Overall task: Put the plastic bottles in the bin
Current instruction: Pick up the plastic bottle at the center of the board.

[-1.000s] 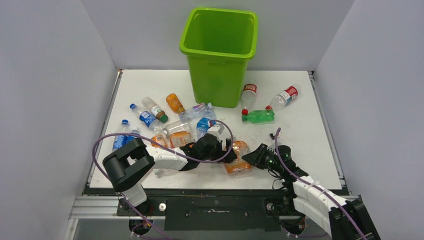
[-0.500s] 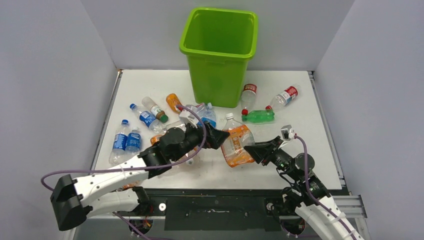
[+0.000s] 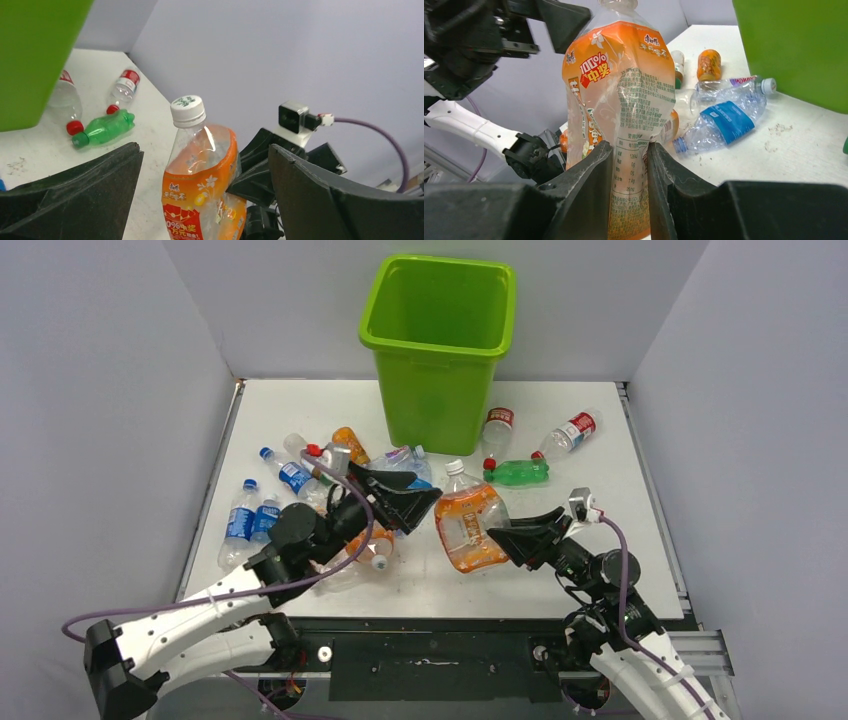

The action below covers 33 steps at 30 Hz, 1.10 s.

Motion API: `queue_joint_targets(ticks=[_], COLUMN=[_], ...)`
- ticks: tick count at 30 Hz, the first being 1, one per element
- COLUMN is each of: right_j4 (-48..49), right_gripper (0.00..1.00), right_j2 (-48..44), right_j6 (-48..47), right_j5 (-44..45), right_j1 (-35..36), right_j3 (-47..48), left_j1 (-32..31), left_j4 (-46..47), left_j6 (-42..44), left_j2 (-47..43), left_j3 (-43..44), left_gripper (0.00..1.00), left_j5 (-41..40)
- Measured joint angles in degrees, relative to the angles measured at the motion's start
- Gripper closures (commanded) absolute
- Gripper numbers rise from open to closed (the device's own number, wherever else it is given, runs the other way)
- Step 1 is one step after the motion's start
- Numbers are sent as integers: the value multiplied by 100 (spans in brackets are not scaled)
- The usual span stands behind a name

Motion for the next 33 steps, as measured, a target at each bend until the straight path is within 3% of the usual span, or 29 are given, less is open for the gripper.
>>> queue_joint_targets(ticks=[2,14,18,20,23,24,28,29,33], right_j4=[90,238,197,179,46,31,-61,-136,-422], right_gripper=[95,95,95,95,95,87,2,9,10], right_j2=[50,57,44,4,4,2,17,37,96], right_j6=[-2,-55,-116,-149,-177,-190,-210,-219,-291], right_j5=[-46,-243,-249,-249,-245,-240,-229,-225,-229], right_j1=[2,2,2,2,2,2,2,2,2], right_j3=[70,166,197,197,199,199,328,411,820], left_j1=[66,614,614,614,614,619,623,623,638], left_j4=[-11,103,197,212,315,341,304,251,-59], left_j6=[-7,-538,-684,-756,-835,-870,-815,-750,-363], left_j2=[393,1784,2083,2221,2358,2376,2382,2382,2376], left_j3=[214,1185,1285,1325,1410,1436,1569,1626,1980], left_gripper=[0,19,42,58,90,100,100,100,100], left_j5=[376,1974,2249,2376,2516,2575,2677,2649,2433])
